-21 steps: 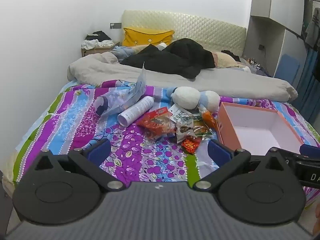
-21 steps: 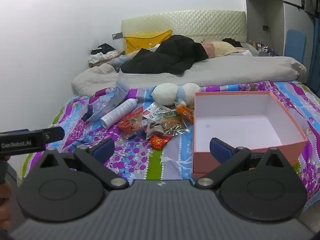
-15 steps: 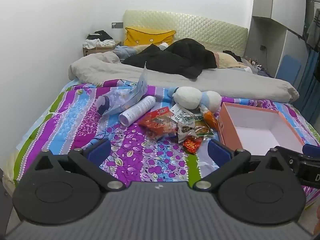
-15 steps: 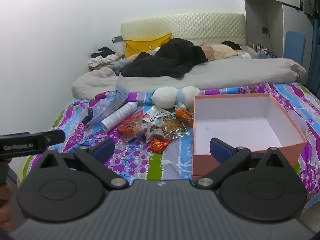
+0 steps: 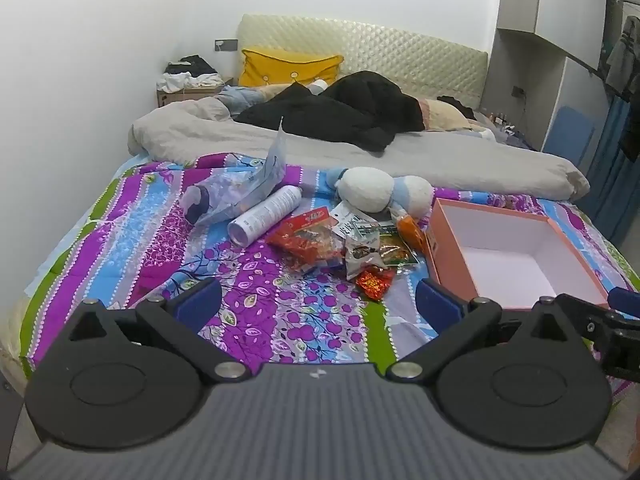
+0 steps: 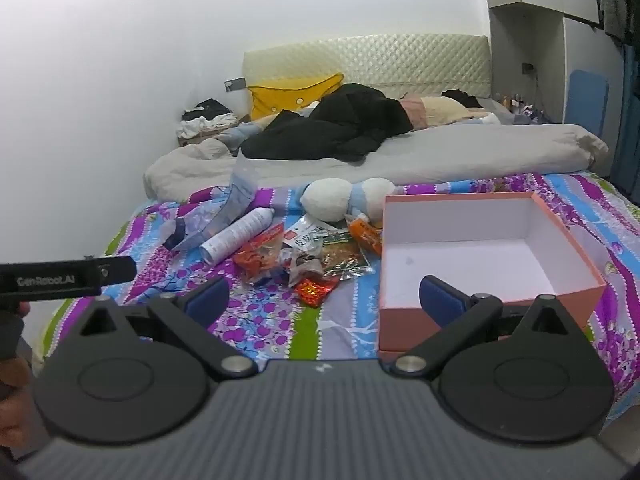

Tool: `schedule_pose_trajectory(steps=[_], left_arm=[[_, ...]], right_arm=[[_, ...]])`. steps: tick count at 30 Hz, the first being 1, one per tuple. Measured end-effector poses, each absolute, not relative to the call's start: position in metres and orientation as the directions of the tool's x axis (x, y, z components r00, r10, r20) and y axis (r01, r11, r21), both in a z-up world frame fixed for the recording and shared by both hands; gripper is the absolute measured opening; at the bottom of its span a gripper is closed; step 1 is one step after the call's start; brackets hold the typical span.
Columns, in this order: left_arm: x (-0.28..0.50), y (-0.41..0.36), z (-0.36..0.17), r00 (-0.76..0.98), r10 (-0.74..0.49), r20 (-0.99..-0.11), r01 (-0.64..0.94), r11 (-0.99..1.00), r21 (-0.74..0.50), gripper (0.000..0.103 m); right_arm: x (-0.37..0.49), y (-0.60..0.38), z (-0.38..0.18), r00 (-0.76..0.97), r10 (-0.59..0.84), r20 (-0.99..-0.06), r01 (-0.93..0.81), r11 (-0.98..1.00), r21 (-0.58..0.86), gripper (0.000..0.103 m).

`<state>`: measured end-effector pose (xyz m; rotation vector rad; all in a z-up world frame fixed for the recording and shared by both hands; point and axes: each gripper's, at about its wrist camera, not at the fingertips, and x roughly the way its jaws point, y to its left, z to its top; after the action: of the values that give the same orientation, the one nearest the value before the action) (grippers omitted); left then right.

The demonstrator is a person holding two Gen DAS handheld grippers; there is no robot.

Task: Organize snacks
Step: 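Move both tools toward the snack pile beside the pink box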

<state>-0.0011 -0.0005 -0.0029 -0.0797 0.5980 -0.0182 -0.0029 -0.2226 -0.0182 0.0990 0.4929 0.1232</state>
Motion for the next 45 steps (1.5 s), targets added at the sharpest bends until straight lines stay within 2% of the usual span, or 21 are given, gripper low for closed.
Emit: schedule_pose_trajectory(steps=[17, 45], left_arm=[[0.003, 0.001, -0.002, 0.813, -0.090, -0.575, 0.043, 0.995, -0.094, 0.103], [0.028, 0.000, -0.010, 0.782, -0.150, -0.606, 0.122, 0.989, -0.087, 0.103]], right_arm=[[-0.006, -0.219, -0.016, 0.891, 0.119, -0.439, -0.073, 0.990, 0.121, 0.103], [0.003, -0.222, -0.018, 0.889, 0.103, -0.446, -0.051, 0.990, 0.128, 0.103]])
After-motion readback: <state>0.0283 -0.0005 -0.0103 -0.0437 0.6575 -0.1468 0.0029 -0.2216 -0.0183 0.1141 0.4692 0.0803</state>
